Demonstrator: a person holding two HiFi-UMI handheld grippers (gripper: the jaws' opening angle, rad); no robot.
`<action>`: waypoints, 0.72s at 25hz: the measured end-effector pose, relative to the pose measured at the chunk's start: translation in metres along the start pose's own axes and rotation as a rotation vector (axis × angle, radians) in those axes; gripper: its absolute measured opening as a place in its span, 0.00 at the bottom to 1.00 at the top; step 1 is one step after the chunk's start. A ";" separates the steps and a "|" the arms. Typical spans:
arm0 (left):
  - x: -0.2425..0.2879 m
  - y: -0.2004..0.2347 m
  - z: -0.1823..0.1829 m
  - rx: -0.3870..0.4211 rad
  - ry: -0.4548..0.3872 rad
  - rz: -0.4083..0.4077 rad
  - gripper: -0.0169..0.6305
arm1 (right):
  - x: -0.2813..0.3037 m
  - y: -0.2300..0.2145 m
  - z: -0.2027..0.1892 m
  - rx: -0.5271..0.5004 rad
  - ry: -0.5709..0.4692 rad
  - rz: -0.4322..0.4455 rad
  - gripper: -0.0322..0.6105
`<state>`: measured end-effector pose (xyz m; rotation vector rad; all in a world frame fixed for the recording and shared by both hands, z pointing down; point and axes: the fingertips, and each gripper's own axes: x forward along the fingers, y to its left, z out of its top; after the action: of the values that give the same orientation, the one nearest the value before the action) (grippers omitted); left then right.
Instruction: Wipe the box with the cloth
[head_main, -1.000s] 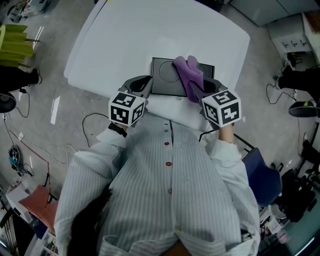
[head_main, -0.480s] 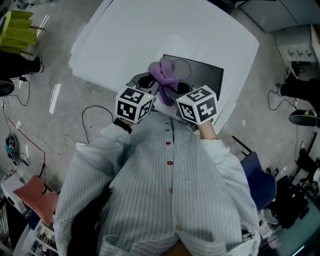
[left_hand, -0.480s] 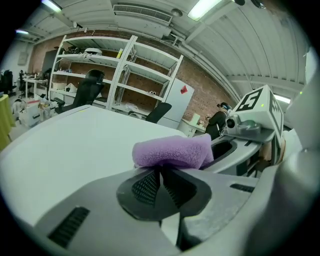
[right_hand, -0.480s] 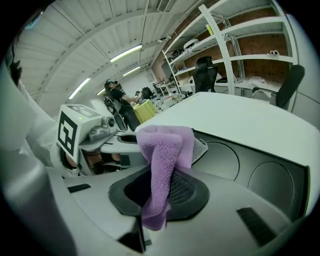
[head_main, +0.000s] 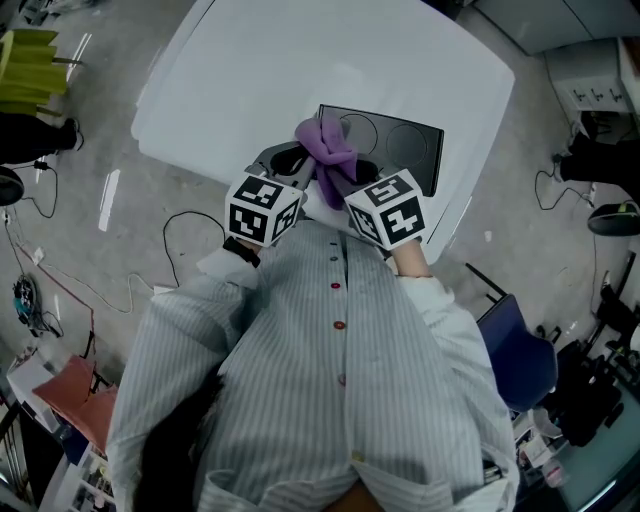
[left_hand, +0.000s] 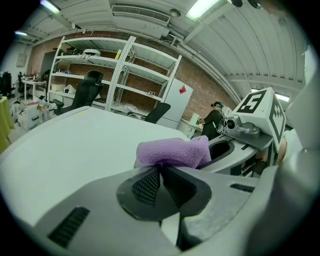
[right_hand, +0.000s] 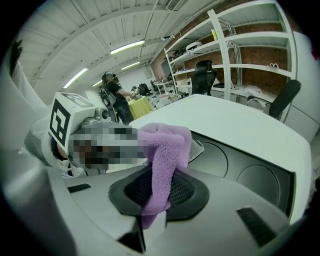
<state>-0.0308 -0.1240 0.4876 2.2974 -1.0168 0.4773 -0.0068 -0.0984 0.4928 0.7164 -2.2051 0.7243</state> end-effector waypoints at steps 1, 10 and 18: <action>0.000 0.000 0.000 0.000 0.000 -0.001 0.05 | -0.002 -0.003 -0.001 0.003 0.001 -0.007 0.14; 0.003 0.000 0.000 0.008 0.010 -0.007 0.05 | -0.029 -0.037 -0.023 0.048 0.015 -0.098 0.14; 0.003 -0.002 0.001 0.018 0.022 -0.012 0.05 | -0.063 -0.072 -0.048 0.099 0.039 -0.208 0.14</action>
<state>-0.0274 -0.1252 0.4883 2.3083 -0.9910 0.5079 0.1004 -0.0991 0.4945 0.9570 -2.0333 0.7388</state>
